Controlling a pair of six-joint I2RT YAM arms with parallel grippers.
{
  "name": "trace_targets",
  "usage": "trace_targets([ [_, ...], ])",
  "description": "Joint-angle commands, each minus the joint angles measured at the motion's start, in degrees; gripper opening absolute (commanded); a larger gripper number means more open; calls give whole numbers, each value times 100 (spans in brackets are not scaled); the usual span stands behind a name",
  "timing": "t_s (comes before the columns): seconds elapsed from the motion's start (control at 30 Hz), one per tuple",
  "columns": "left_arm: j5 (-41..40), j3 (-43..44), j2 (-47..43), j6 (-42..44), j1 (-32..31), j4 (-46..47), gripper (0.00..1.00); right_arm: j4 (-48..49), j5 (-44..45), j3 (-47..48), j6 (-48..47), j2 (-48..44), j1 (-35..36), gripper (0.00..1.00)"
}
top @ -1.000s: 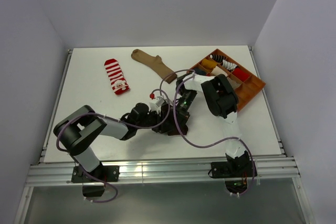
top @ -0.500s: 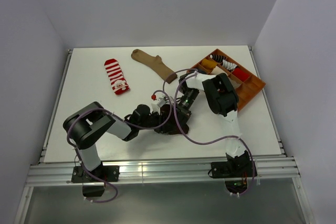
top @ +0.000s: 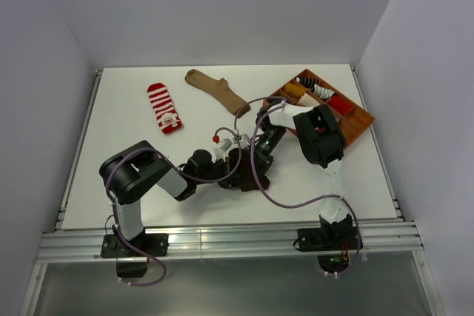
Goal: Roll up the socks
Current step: Roll the sock at the center of the board.
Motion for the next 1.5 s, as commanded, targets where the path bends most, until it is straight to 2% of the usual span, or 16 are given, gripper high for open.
trace_targets([
  [0.0,87,-239,385,-164,-85,-303,0,678,51,-100,208,-631,-137,43],
  [0.33,474,-450,710,-700,29,84,0,1258,24,-363,445,-1440,-831,45],
  [0.5,859,-476,727,-938,240,-4,1,2232,559,-899,621,-2450,-920,45],
  [0.73,1554,-590,991,-1491,583,330,0,3034,1131,-1716,419,-3453,-858,48],
  [0.93,1801,-520,1009,-1623,715,23,0,3850,1745,-2735,121,-4312,-358,49],
  [1.1,1951,-389,1044,-1642,759,-381,0,4624,2168,-3701,-169,-5043,512,55],
  [1.47,2100,-204,1062,-1606,908,-1093,0,5020,2485,-4353,-302,-5721,1585,63],
])
